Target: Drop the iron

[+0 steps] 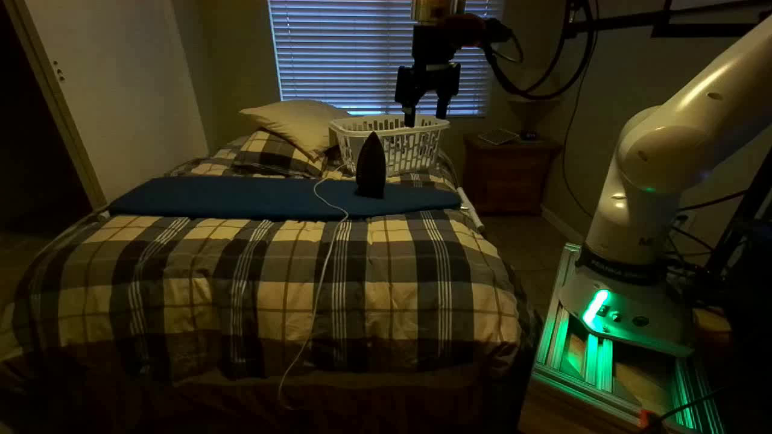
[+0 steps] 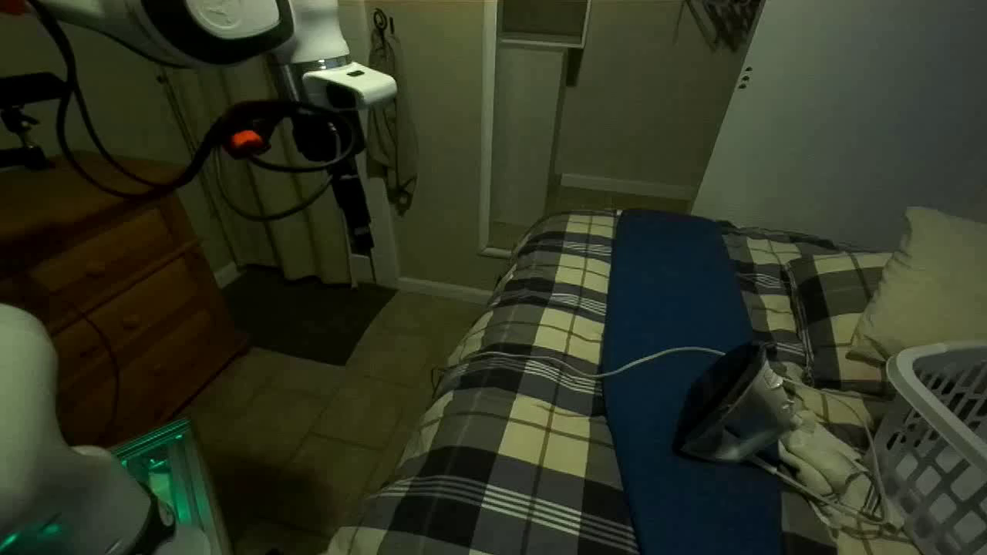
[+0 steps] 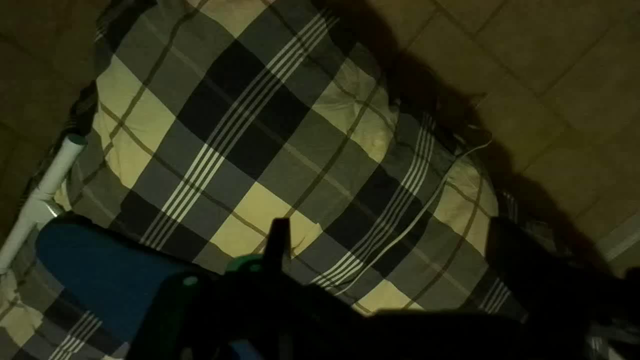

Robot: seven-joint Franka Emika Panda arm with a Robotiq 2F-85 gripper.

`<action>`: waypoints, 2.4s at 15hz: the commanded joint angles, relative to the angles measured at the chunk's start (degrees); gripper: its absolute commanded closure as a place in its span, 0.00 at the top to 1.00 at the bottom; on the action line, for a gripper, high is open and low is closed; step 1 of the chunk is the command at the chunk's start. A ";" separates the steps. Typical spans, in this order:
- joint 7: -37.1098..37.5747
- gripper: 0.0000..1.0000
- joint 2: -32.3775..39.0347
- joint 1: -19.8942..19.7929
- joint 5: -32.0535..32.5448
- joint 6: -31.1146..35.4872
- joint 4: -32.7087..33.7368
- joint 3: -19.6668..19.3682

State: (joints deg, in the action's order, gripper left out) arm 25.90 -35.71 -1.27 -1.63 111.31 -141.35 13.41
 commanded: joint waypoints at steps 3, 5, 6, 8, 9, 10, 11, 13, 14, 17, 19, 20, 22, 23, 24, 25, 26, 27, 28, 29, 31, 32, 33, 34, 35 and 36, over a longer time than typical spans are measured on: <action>0.31 1.00 0.11 0.65 0.37 -0.15 0.13 -0.55; 0.31 1.00 0.11 0.65 0.37 -0.15 0.13 -0.55; 0.31 1.00 0.11 0.65 0.37 -0.15 0.13 -0.55; 3.49 1.00 -2.94 -3.08 1.39 0.10 -0.48 -3.22; 3.31 1.00 -3.97 -4.24 1.56 -0.86 -0.36 -5.11; 2.67 1.00 -5.18 -6.11 2.36 -0.81 -0.27 -7.20; 2.21 1.00 -5.30 -8.12 3.15 -0.30 0.66 -9.13; 2.38 1.00 -4.44 -11.94 6.01 3.24 2.71 -11.18; 3.34 1.00 -3.86 -13.46 7.07 5.39 3.64 -11.44; 5.70 1.00 1.44 -16.99 11.84 13.17 8.38 -9.42; 2.90 1.00 -1.96 -15.47 9.51 11.00 5.39 -11.42; 2.90 1.00 -1.71 -15.40 9.51 10.98 5.30 -11.43; 2.88 1.00 -1.81 -15.37 9.50 10.90 5.12 -11.47; 2.88 1.00 -1.85 -15.36 9.50 10.90 5.12 -11.46; 2.88 1.00 -1.85 -15.36 9.50 10.90 5.12 -11.46; 2.88 1.00 -1.87 -15.36 9.49 10.90 5.12 -11.47; 2.88 1.00 -1.87 -15.36 9.49 10.90 5.12 -11.47; 2.88 1.00 -1.87 -15.35 9.49 10.90 5.12 -11.47; 2.88 1.00 -1.87 -15.35 9.49 10.90 5.12 -11.48; 4.29 1.00 -0.42 -16.47 10.16 12.70 6.14 -11.44; 7.05 1.00 3.96 -19.23 10.42 16.58 10.37 -12.83; 7.63 1.00 6.66 -20.70 10.82 18.92 13.08 -13.80; 8.06 1.00 8.76 -21.98 11.65 22.52 14.94 -14.46; 8.19 1.00 11.24 -23.10 12.14 24.22 17.50 -15.10; 7.42 1.00 14.26 -23.99 12.92 25.78 20.41 -15.90; 6.33 1.00 17.53 -24.19 13.11 25.16 23.92 -16.86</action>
State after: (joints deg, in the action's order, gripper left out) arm 31.91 -28.10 -23.97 9.06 135.31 -127.54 -1.82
